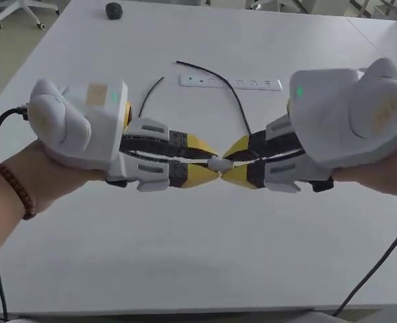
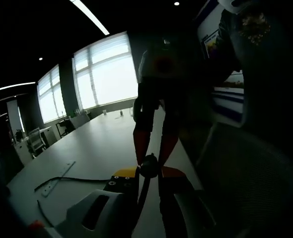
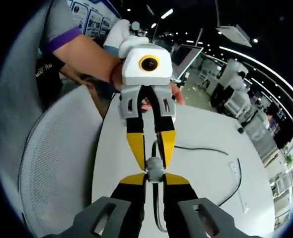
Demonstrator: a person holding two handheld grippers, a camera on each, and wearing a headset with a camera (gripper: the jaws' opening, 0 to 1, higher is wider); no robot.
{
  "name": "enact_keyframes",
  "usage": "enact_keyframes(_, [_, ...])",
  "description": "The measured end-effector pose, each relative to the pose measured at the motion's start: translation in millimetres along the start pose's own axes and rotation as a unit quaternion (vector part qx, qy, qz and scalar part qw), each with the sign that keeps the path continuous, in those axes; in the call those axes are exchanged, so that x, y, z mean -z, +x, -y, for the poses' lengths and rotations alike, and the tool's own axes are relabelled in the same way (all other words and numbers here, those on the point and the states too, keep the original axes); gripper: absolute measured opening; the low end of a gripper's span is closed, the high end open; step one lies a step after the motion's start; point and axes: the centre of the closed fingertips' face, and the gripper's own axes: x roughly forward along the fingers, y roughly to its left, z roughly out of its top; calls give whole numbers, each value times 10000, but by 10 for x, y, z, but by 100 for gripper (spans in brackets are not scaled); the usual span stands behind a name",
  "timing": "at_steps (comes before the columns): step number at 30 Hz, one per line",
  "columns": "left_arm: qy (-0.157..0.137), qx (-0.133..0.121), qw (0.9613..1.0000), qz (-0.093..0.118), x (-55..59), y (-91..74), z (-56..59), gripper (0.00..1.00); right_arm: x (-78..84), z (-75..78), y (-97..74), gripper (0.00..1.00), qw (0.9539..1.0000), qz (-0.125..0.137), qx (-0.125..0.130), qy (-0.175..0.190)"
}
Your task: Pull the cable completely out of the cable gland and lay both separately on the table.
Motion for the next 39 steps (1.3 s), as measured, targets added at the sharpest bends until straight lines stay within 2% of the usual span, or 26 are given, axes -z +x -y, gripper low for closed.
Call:
enact_keyframes(3, [-128,-97,9999,6,-27,-7,-35,15,-16,12,-12,7,9998,-4,119,-153])
enact_keyframes(5, [-240,-162,9996,5,-48,-10,-63,15,-42,53,-30,7,9980,-61,352,-529])
enact_keyframes(7, [-300,-179,9994,9,-56,-14,-73,15,-18,68,-13,7,9979,-63,400,-512])
enact_keyframes(10, [-405,-223,9989,-6,-71,-22,-82,15,-28,83,-19,7,9959,-91,536,-722])
enact_keyframes(13, [-636,-291,9975,79,-92,-37,-117,15,-55,122,-41,7,9913,-151,776,-1050])
enact_keyframes(17, [-965,-343,9946,187,-114,-54,-146,15,-87,148,-62,7,9826,-229,1042,-1519])
enact_keyframes(18, [-1073,-368,9932,257,-133,-67,-164,15,-112,170,-75,7,9764,-233,1186,-1792])
enact_keyframes(20, [-1317,-354,9902,302,-137,-77,-167,15,-119,170,-81,7,9725,-268,1282,-1926])
enact_keyframes(22, [-1488,-386,9872,419,-167,-93,-198,15,-153,201,-99,7,9615,-273,1458,-2311])
enact_keyframes(24, [-1547,-388,9863,424,-160,-102,-215,15,-149,196,-92,7,9614,-267,1518,-2279])
enact_keyframes(25, [-1607,-404,9850,484,-175,-110,-228,15,-172,223,-100,7,9526,-264,1642,-2548])
enact_keyframes(26, [-1726,-384,9831,481,-169,-110,-223,15,-168,222,-97,7,9461,-307,1702,-2737])
enact_keyframes(27, [-1781,-399,9819,502,-170,-111,-236,15,-171,228,-98,7,9431,-322,1753,-2806])
enact_keyframes(28, [-1812,-400,9812,524,-171,-114,-247,15,-169,230,-92,7,9356,-359,1838,-2994])
enact_keyframes(29, [-1897,-387,9798,497,-153,-109,-248,15,-162,219,-72,7,9309,-376,1856,-3124])
enact_keyframes(30, [-1945,-389,9789,493,-143,-108,-250,15,-154,219,-64,7,9296,-375,1899,-3136])
enact_keyframes(31, [-2077,-387,9761,519,-135,-110,-253,15,-155,222,-61,7,9237,-370,1963,-3269])
enact_keyframes(32, [-2208,-369,9732,520,-126,-112,-250,15,-136,230,-66,7,9204,-428,2011,-3325])
enact_keyframes(33, [-2214,-379,9729,558,-129,-117,-265,15,-154,232,-68,7,9148,-393,2079,-3441])
enact_keyframes(34, [-2254,-370,9719,564,-127,-117,-264,15,-153,224,-63,7,9129,-388,2080,-3489])
enact_keyframes(35, [-2322,-358,9703,573,-126,-117,-262,15,-159,223,-62,7,9088,-402,2096,-3586])
enact_keyframes(36, [-2341,-367,9697,600,-131,-120,-267,15,-164,252,-97,7,8987,-486,2236,-3741])
enact_keyframes(37, [-2408,-345,9680,612,-134,-121,-266,15,-170,227,-83,7,9011,-427,2172,-3730])
enact_keyframes(38, [-2558,-319,9638,679,-150,-126,-269,15,-198,240,-104,7,8955,-393,2234,-3829])
enact_keyframes(39, [-2585,-321,9629,701,-156,-129,-274,15,-220,250,-117,7,8883,-385,2289,-3962])
